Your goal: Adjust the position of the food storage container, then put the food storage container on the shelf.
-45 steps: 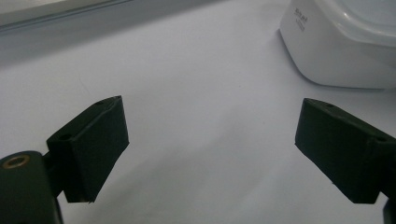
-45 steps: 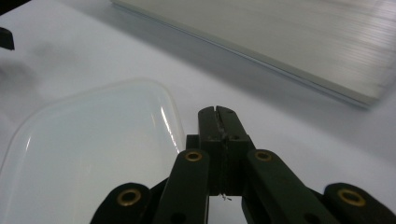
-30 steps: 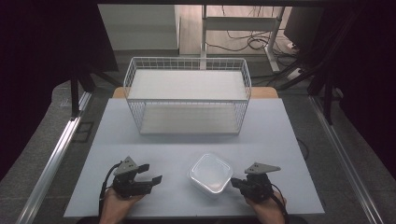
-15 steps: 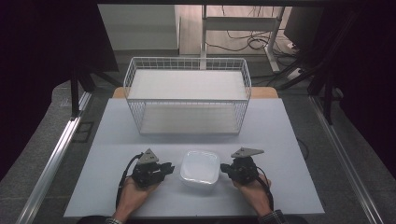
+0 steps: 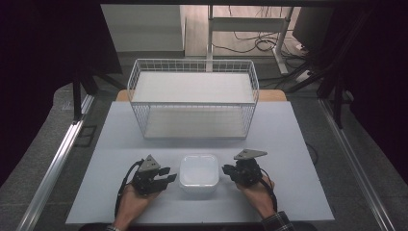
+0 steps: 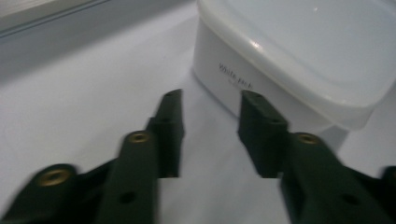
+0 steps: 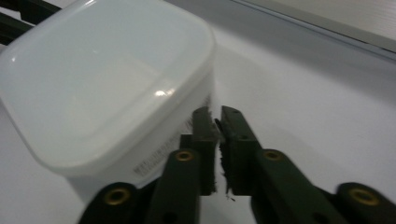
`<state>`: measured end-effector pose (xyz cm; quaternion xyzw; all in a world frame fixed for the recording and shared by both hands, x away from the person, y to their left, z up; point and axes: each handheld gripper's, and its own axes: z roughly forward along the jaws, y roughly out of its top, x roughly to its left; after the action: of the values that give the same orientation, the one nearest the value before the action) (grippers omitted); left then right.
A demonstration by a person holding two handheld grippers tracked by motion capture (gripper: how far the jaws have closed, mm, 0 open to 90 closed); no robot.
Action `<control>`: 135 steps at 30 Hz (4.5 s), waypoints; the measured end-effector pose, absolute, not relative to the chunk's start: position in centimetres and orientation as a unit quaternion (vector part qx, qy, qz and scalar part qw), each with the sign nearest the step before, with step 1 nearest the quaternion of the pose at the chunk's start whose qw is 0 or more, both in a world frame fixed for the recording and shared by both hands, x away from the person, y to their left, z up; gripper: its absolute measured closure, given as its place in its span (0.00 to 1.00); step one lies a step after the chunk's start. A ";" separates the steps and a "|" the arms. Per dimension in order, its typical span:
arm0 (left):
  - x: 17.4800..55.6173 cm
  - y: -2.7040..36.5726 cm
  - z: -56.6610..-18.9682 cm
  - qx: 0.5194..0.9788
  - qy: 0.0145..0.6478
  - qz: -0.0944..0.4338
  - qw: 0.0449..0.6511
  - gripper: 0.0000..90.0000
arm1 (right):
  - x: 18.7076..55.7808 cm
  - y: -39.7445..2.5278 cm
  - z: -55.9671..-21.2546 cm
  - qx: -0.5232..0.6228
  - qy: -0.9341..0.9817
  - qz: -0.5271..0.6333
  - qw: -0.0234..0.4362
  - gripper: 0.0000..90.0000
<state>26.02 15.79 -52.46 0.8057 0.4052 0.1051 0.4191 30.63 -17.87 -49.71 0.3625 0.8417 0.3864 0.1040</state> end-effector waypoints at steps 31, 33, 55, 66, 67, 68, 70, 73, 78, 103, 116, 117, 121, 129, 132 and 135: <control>25.5 17.6 -52.2 0.799 0.390 0.093 0.447 0.03 | 30.0 -19.2 -48.7 0.309 0.838 0.433 0.116 0.07; 25.6 17.7 -51.4 0.792 0.388 0.089 0.462 0.04 | 30.1 -19.0 -48.1 0.306 0.836 0.440 0.114 0.07; 29.5 12.8 -51.3 0.803 0.369 -0.003 0.467 0.13 | 31.6 -14.2 -48.8 0.309 0.866 0.393 0.017 0.06; 27.2 14.1 -50.7 0.781 0.403 -0.031 0.476 0.54 | 30.7 -16.2 -48.6 0.366 0.841 0.396 -0.048 0.43; 26.9 14.3 -50.6 0.778 0.409 -0.033 0.476 0.60 | 30.4 -16.6 -48.3 0.370 0.837 0.401 -0.045 0.55; 26.9 14.3 -50.6 0.778 0.409 -0.033 0.476 0.62 | 30.4 -16.6 -48.3 0.370 0.837 0.401 -0.045 0.55; 26.6 14.6 -50.4 0.770 0.416 -0.039 0.481 0.67 | 30.0 -17.0 -47.9 0.373 0.834 0.405 -0.035 0.65; 26.2 14.6 -50.2 0.764 0.424 -0.031 0.485 0.73 | 29.6 -17.0 -47.5 0.389 0.826 0.407 -0.029 0.71; 26.0 14.9 -50.0 0.752 0.430 -0.005 0.500 0.89 | 29.1 -17.3 -47.1 0.394 0.820 0.415 0.002 0.87; 27.2 15.0 -44.8 0.738 0.427 0.064 0.518 0.89 | 30.5 -16.9 -43.2 0.371 0.788 0.487 0.062 0.87; 29.2 15.5 -40.8 0.737 0.414 0.089 0.526 0.89 | 32.4 -16.2 -39.2 0.356 0.783 0.502 0.087 0.87; 29.4 15.6 -40.4 0.737 0.414 0.091 0.527 0.89 | 32.6 -16.2 -39.0 0.355 0.783 0.503 0.088 0.87; 30.0 15.8 -39.2 0.735 0.411 0.097 0.531 0.89 | 33.3 -16.0 -37.7 0.350 0.781 0.509 0.093 0.87; 31.4 16.6 -37.1 0.727 0.403 0.101 0.546 0.89 | 34.5 -15.4 -35.1 0.342 0.775 0.520 0.106 0.87; 31.8 17.0 -36.3 0.724 0.401 0.104 0.552 0.89 | 34.8 -15.1 -34.3 0.339 0.774 0.524 0.109 0.87; 32.1 17.3 -35.5 0.722 0.400 0.109 0.554 0.89 | 35.2 -14.7 -33.3 0.335 0.773 0.527 0.113 0.87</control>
<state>32.13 17.27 -35.48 0.7218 0.4000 0.1093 0.5541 35.24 -14.72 -33.25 0.3355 0.7726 0.5271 0.1128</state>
